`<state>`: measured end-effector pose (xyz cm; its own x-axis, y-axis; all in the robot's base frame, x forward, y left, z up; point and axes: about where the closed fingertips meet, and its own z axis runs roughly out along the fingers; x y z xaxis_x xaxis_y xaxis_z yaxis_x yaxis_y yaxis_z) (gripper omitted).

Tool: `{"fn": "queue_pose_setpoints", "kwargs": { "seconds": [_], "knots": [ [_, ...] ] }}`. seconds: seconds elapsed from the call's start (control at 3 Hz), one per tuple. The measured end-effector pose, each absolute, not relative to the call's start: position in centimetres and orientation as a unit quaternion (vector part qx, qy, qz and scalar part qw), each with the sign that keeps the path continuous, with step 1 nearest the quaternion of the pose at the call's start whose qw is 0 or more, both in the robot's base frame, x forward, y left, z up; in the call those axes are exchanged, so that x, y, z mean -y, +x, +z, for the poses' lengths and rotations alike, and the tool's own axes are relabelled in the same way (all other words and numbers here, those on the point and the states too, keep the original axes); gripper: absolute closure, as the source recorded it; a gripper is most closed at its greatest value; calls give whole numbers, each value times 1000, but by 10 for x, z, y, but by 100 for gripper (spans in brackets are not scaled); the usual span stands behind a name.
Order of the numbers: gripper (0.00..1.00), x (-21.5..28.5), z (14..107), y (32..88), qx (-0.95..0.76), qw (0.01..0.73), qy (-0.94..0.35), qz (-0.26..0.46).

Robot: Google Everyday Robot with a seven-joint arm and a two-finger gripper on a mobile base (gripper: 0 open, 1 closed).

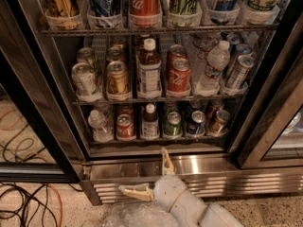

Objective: Pick coke can from bottom shelf of fridge

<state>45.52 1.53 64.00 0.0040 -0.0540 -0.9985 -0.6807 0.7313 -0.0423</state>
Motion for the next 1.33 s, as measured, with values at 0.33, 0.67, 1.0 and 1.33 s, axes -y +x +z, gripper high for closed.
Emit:
{"fn": "queue_pose_setpoints", "kwargs": {
  "seconds": [0.33,0.67,1.0,1.33],
  "knots": [
    [0,-15,640,455,-664,652,-277,240],
    [0,-19,634,453,-668,645,-278,246],
    [0,-25,624,460,-671,640,-279,248],
    [0,-27,617,471,-674,644,-270,241]
  ]
}}
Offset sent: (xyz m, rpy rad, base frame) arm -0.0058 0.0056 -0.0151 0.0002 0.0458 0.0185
